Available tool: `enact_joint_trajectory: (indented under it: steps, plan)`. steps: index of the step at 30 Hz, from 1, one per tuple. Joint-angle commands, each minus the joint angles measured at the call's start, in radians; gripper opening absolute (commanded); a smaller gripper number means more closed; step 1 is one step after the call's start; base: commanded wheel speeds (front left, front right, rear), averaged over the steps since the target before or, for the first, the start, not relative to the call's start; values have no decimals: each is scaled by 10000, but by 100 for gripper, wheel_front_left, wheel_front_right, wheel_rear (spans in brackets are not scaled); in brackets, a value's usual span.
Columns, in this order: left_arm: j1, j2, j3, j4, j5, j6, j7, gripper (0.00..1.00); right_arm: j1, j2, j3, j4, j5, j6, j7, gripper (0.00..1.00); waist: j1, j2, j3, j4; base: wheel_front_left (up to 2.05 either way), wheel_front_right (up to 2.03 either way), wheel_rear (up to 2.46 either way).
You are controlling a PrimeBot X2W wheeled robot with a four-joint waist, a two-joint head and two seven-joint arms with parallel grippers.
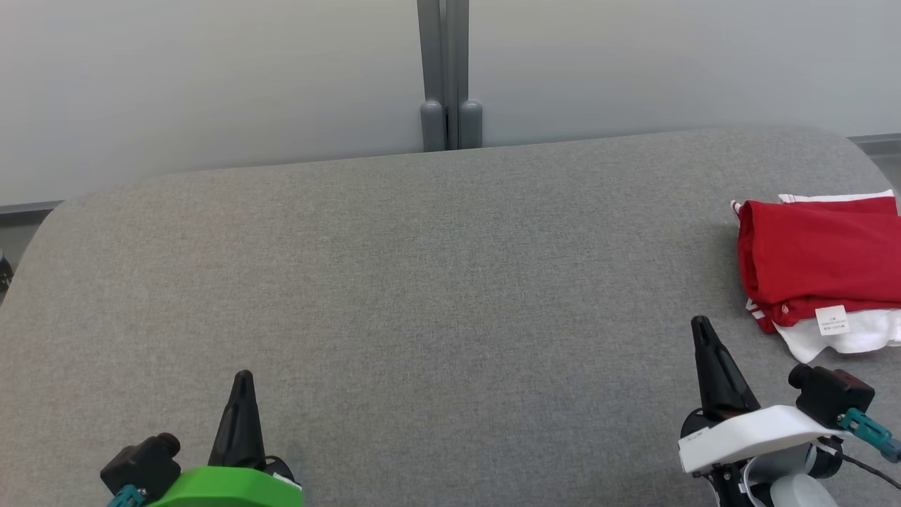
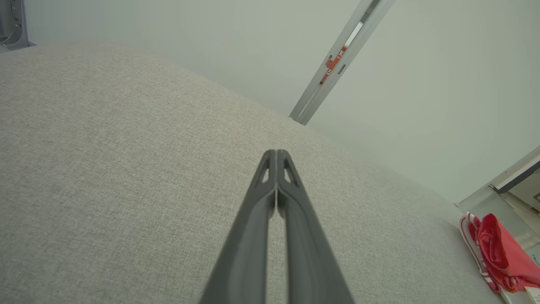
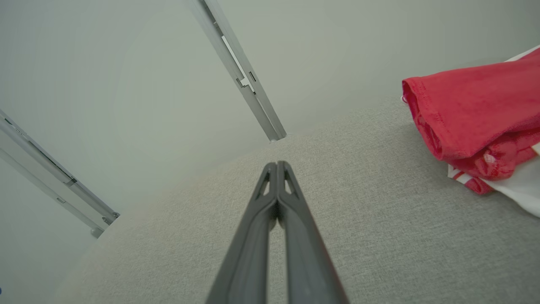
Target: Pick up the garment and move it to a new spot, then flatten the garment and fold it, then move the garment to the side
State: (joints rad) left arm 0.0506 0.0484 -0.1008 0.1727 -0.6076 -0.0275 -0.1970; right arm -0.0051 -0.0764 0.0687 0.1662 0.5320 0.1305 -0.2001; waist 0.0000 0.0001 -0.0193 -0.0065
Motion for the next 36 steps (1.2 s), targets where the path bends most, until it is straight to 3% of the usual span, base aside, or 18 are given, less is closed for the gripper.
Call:
enact_joint_trajectory:
  steps: [1, 36]
  plan:
    - [-316, 94, 90, -92, -377, -71, 75, 0, -289, -50, -85, -99, 409, 2, 83, 0, 0, -1, 3, 1, 0, 0, 0]
    - [-916, 204, 832, 248, -4739, -505, 1263, 0, -644, -10, -726, 268, 5054, 3, 1323, 0, 0, -1, 74, 21, 0, 0, 0]
